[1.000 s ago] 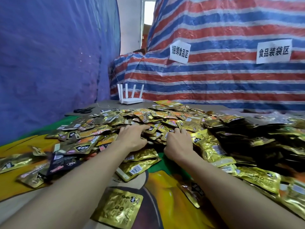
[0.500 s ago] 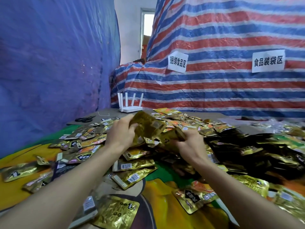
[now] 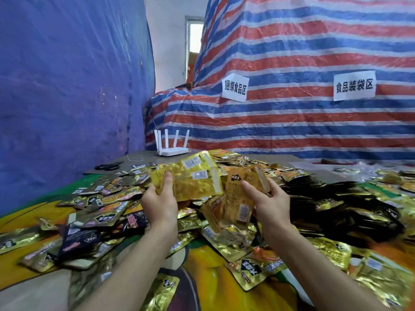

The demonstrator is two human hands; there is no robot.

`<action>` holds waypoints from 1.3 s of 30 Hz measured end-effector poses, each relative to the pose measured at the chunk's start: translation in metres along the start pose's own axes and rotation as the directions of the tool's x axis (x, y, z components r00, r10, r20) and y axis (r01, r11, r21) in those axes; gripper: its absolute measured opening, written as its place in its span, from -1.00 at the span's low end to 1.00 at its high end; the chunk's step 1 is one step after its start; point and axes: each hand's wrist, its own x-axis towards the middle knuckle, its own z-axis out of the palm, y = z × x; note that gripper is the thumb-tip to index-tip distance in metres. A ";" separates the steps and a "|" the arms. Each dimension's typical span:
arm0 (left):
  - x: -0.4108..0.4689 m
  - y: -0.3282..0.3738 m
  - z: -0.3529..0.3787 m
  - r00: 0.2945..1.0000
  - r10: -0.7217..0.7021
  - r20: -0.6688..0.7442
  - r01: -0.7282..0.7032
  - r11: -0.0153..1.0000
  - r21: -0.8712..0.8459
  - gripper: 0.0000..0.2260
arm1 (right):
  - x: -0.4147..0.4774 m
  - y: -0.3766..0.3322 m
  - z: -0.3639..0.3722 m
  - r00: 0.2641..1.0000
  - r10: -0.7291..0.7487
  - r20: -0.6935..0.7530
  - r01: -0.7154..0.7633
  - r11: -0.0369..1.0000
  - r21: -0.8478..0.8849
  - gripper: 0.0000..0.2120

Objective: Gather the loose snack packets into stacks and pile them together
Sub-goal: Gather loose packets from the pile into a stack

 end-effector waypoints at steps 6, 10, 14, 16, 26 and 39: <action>-0.015 -0.008 0.010 0.942 -0.334 0.027 0.332 0.919 -0.213 -0.65 | -0.008 0.005 0.017 0.970 0.238 -0.049 -0.225 0.957 0.184 -0.64; -0.036 -0.007 0.016 0.970 -0.233 0.066 0.237 0.968 -0.077 -0.58 | -0.019 0.014 0.042 0.947 0.314 -0.063 -0.294 0.931 0.217 -0.71; -0.048 -0.014 0.014 0.974 0.122 0.190 -0.159 0.969 0.191 -0.52 | -0.030 0.009 0.052 0.891 0.447 -0.075 -0.388 0.838 0.384 -0.56; -0.053 -0.016 0.013 0.947 0.194 0.254 -0.267 0.919 0.291 -0.53 | -0.030 0.006 0.049 0.835 0.544 -0.087 -0.455 0.769 0.448 -0.54; -0.068 -0.023 0.012 0.830 0.121 0.544 -0.403 0.804 0.437 -0.67 | -0.035 -0.004 0.036 0.942 0.320 -0.100 -0.237 0.847 0.476 -0.22; -0.022 0.021 -0.020 0.789 0.170 0.591 -0.544 0.640 0.543 -0.74 | -0.034 0.006 0.035 0.976 -0.205 0.076 0.197 0.975 0.104 -0.68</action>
